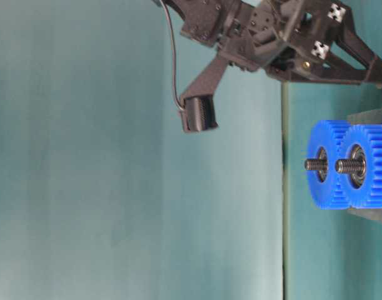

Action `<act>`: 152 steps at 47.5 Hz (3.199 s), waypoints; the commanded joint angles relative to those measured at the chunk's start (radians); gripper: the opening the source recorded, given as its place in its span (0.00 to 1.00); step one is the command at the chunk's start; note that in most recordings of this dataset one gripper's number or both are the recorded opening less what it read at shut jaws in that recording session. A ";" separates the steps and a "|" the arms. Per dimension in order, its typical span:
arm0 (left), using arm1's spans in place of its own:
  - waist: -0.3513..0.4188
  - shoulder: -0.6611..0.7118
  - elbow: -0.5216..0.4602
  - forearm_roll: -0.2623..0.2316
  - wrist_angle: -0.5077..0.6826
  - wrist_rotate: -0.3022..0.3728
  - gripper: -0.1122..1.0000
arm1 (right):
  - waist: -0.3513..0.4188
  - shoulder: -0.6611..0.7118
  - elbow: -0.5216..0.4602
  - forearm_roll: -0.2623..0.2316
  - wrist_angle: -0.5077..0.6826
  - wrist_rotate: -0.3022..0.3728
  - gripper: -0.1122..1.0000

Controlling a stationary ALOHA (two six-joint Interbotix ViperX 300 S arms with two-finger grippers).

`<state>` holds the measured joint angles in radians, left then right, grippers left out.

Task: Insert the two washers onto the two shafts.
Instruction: 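Lower the right gripper and close it on the upper silver washer, then carry the washer with the right gripper to the upper blue gear's shaft, then push the washer onto the upper shaft and open the right gripper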

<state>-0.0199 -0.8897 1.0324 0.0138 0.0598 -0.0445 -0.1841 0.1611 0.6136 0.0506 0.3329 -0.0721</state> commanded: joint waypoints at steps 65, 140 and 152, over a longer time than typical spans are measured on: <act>0.002 0.003 -0.025 0.002 -0.006 -0.003 0.11 | 0.028 -0.084 -0.206 -0.003 0.291 0.018 0.40; -0.005 -0.035 -0.011 0.003 -0.005 -0.009 0.11 | 0.058 0.075 -0.471 -0.075 0.402 0.014 0.40; -0.005 -0.035 -0.011 0.002 -0.005 -0.011 0.11 | 0.055 0.077 -0.476 -0.077 0.402 0.014 0.40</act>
<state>-0.0245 -0.9311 1.0370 0.0123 0.0598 -0.0537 -0.1258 0.2577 0.1595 -0.0230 0.7363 -0.0568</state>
